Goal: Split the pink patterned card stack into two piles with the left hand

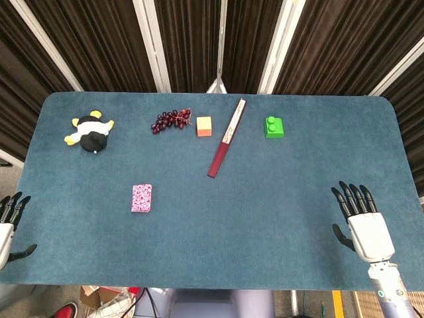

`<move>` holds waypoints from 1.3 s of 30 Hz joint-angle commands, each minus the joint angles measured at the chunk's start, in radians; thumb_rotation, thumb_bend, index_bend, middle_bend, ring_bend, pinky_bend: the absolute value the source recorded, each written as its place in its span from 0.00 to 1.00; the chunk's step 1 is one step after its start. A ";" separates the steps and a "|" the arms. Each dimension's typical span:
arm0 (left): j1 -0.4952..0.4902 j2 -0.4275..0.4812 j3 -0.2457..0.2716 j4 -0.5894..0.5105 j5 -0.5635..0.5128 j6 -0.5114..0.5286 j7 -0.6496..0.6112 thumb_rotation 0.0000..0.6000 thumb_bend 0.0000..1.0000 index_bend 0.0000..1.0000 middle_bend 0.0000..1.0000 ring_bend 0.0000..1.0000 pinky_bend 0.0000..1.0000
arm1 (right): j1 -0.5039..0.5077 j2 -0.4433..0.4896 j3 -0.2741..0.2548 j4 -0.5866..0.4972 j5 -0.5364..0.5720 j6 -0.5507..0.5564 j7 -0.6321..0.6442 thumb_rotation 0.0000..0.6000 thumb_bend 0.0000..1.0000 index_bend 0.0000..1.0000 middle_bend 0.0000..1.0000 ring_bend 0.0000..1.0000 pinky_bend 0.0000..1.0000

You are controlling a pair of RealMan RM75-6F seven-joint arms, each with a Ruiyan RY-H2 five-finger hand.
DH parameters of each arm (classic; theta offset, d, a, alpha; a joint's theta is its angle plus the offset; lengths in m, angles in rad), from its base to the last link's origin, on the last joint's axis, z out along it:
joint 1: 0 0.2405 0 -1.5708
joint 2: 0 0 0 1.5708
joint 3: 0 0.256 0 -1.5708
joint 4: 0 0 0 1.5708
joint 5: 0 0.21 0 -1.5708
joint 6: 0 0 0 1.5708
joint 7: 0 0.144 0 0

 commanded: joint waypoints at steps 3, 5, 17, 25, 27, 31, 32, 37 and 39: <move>0.000 0.001 0.001 -0.001 0.000 -0.001 0.003 1.00 0.05 0.00 0.00 0.00 0.00 | -0.001 0.001 -0.001 -0.003 -0.001 0.002 -0.001 1.00 0.37 0.00 0.00 0.00 0.04; -0.001 0.001 0.002 -0.002 0.001 -0.003 0.007 1.00 0.05 0.00 0.00 0.00 0.00 | -0.002 0.002 -0.001 -0.003 -0.003 0.004 0.000 1.00 0.37 0.00 0.00 0.00 0.04; -0.112 -0.008 -0.084 -0.091 -0.069 -0.107 0.130 1.00 0.08 0.00 0.65 0.66 0.80 | -0.001 0.005 -0.004 -0.006 -0.003 -0.001 0.016 1.00 0.37 0.00 0.00 0.00 0.04; -0.277 -0.056 -0.191 -0.221 -0.378 -0.294 0.323 1.00 0.13 0.09 0.89 0.88 1.00 | 0.003 0.007 -0.004 -0.005 -0.004 -0.006 0.030 1.00 0.37 0.00 0.00 0.00 0.04; -0.325 -0.081 -0.208 -0.236 -0.479 -0.326 0.387 1.00 0.13 0.11 0.90 0.89 1.00 | 0.004 0.008 -0.004 -0.007 -0.004 -0.007 0.035 1.00 0.37 0.00 0.00 0.00 0.04; -0.404 -0.130 -0.220 -0.243 -0.643 -0.351 0.504 1.00 0.13 0.12 0.91 0.90 1.00 | 0.006 0.009 -0.007 -0.007 -0.008 -0.011 0.037 1.00 0.37 0.00 0.00 0.00 0.04; -0.426 -0.148 -0.222 -0.242 -0.685 -0.349 0.534 1.00 0.13 0.12 0.91 0.90 1.00 | 0.006 0.009 -0.007 -0.007 -0.008 -0.011 0.038 1.00 0.37 0.00 0.00 0.00 0.04; -0.527 -0.257 -0.227 -0.202 -0.856 -0.330 0.648 1.00 0.13 0.12 0.91 0.90 1.00 | 0.007 0.011 -0.006 -0.007 -0.005 -0.014 0.050 1.00 0.37 0.00 0.00 0.00 0.04; -0.558 -0.295 -0.228 -0.179 -0.901 -0.317 0.677 1.00 0.13 0.12 0.90 0.89 1.00 | 0.008 0.012 -0.007 -0.008 -0.005 -0.014 0.054 1.00 0.37 0.00 0.00 0.00 0.04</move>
